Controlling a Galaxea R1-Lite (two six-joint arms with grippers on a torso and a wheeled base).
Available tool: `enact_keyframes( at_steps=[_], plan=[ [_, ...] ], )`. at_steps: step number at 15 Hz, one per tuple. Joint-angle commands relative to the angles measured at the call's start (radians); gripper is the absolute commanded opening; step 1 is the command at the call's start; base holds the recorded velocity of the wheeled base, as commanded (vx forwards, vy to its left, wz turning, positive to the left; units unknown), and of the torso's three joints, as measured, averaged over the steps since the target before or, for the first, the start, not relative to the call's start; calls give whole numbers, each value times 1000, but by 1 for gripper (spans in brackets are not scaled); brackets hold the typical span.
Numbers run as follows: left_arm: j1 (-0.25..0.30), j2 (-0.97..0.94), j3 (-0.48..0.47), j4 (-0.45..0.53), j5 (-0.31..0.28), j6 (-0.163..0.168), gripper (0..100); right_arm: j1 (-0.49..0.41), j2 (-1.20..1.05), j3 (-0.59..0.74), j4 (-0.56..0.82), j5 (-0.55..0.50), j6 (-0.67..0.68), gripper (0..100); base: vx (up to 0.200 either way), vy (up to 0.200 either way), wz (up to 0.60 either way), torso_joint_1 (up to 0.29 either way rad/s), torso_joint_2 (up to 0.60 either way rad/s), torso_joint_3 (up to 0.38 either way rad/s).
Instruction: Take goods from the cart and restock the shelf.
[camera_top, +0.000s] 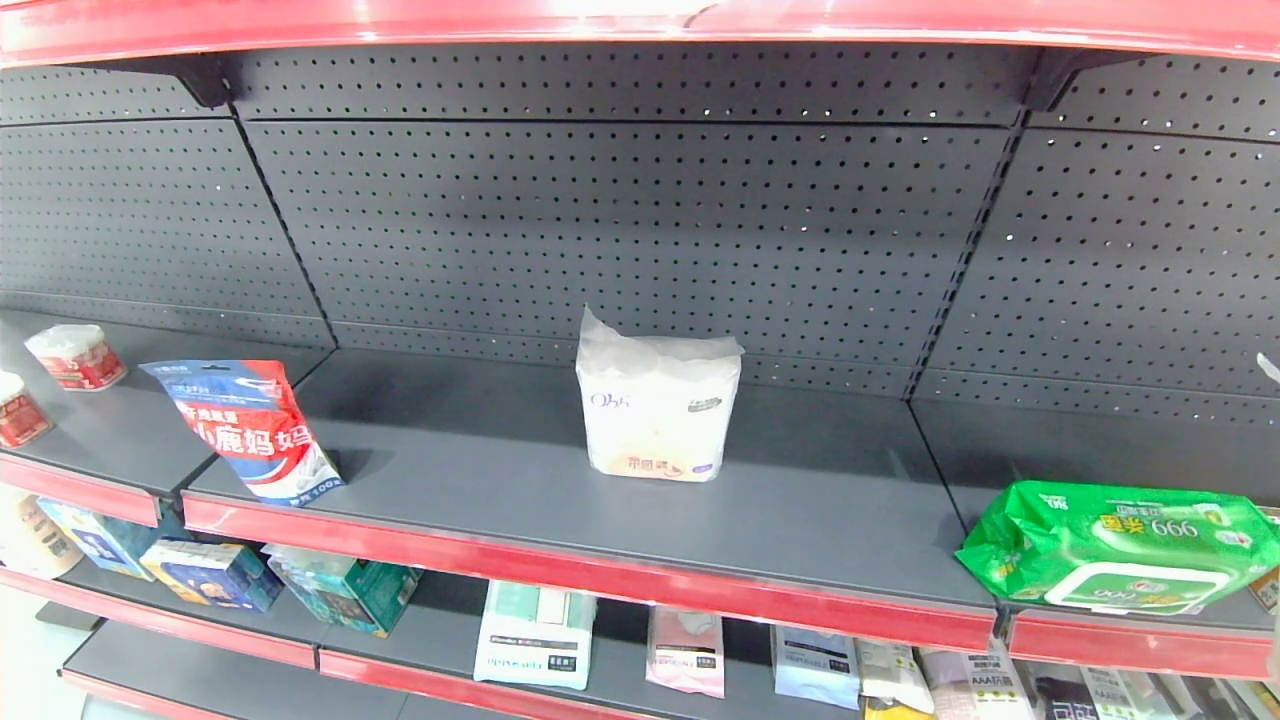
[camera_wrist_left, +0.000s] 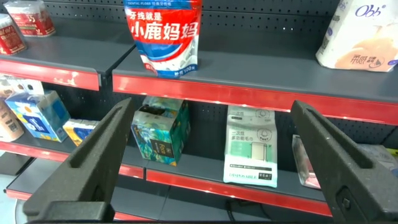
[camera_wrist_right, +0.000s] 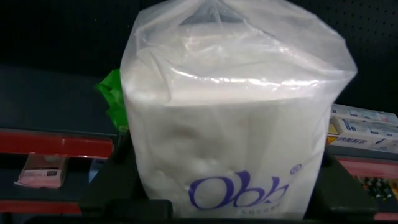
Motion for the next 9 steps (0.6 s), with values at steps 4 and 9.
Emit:
enact_keyframes(
  at_steps=[4, 9],
  plan=[
    [0, 3, 0, -1, 1, 1, 100, 0, -66, 11, 1, -3, -1, 0, 0, 0, 0, 0, 0, 0],
    [0, 3, 0, -1, 1, -1, 100, -4, -106, 10, 28, -14, -1, 0, 0, 0, 0, 0, 0, 0]
  ],
)
